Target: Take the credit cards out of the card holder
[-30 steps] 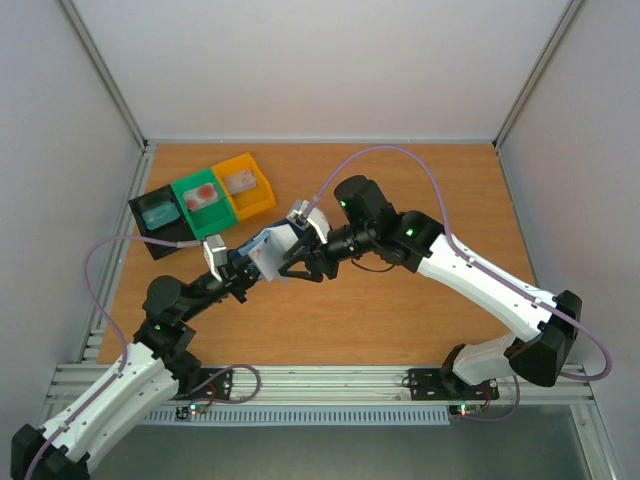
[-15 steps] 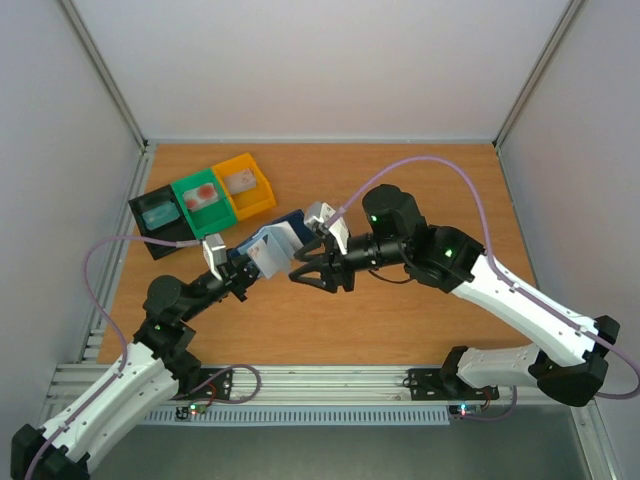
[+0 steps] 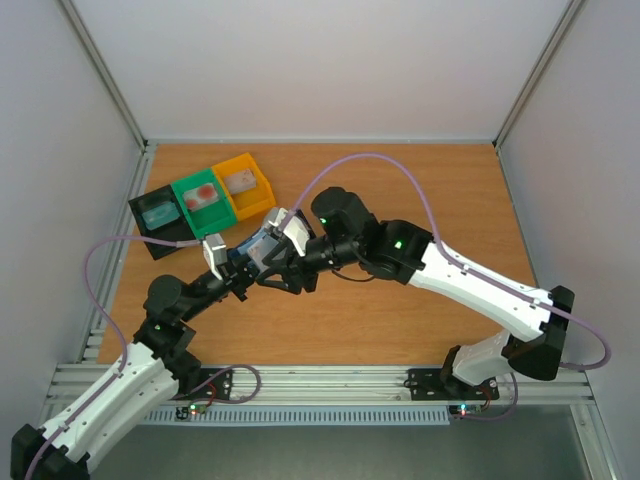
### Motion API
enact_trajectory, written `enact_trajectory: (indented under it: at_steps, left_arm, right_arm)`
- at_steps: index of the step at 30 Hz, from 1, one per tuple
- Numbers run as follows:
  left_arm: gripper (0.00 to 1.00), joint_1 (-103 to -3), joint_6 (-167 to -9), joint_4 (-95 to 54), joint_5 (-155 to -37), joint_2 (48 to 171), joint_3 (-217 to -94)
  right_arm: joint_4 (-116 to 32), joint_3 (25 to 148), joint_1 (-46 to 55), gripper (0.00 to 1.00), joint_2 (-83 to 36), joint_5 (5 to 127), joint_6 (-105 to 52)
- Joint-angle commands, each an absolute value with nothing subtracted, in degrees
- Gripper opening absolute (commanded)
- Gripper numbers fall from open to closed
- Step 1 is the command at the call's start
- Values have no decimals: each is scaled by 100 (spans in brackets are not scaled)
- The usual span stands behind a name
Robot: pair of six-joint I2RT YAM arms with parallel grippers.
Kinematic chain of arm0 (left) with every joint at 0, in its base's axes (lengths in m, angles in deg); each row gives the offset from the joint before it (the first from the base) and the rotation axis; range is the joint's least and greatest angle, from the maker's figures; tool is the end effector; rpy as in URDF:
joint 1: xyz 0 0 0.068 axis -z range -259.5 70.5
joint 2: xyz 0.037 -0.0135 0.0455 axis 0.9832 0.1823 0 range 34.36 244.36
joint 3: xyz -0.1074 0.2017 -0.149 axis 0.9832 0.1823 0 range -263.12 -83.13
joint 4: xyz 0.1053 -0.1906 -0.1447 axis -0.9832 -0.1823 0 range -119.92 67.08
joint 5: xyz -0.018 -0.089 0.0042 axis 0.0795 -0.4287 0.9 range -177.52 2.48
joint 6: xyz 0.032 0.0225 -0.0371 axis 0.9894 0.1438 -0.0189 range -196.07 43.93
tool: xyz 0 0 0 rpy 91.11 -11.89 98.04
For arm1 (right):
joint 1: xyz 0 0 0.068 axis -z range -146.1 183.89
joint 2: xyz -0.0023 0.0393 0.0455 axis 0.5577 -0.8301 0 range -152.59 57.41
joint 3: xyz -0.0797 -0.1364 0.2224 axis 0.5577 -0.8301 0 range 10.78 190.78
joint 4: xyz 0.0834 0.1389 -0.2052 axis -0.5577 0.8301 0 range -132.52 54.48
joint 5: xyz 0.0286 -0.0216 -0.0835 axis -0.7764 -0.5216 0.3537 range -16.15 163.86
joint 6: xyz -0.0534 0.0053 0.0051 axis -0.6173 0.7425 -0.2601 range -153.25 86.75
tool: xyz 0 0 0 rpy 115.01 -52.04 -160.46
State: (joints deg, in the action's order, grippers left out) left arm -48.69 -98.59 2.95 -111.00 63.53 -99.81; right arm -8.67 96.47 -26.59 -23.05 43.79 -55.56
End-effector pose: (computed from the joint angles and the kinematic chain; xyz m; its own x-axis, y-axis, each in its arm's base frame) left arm 0.1176 -0.0867 0.2724 -0.1239 -0.3352 -0.9340 0.8176 0.4988 -0.2875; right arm 0.1355 0.2757 0.4057 0.1497 -0.4022 -0.9032 -0.9868 -0.1179 -0.1111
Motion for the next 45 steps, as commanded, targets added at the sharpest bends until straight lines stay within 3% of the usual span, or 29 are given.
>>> enact_trajectory:
  at_steps: [1, 8, 11, 22, 27, 29, 36, 41, 45]
  left_arm:
    - [0, -4901, -9791, 483, -10969, 6233, -9930]
    - [0, -4900, -9769, 447, -10918, 6252, -9924]
    - [0, -4904, -9761, 438, -10895, 6262, -9932]
    - [0, -4900, -9786, 419, -10905, 6241, -9930]
    - [0, -4900, -9786, 392, -10883, 6232, -9938]
    - [0, -4900, -9793, 374, -10878, 6240, -9938]
    - [0, -4900, -9320, -419, -10718, 6446, -10273]
    - [0, -4851, -8192, -3567, -10236, 6924, -11634]
    - [0, -4716, -5401, -5904, -9126, 7751, -12892]
  right_arm:
    - [-910, 9840, -2727, 48, -2441, 4903, -5372]
    - [-622, 10176, -3128, 50, -2728, 3961, -5864]
    - [-507, 10233, -3228, 51, -2790, 4222, -5961]
    - [-448, 10099, -3226, 50, -2847, 7777, -5406]
    - [194, 10287, -3216, 50, -2919, 9991, -5060]
    - [469, 10326, -3169, 51, -2878, 10340, -4974]
    - [786, 10289, -2895, 57, -2600, 9158, -5118]
    - [233, 9956, -2888, 60, -2338, 7942, -5328]
    - [-125, 9416, -2666, 61, -1904, 7723, -5090]
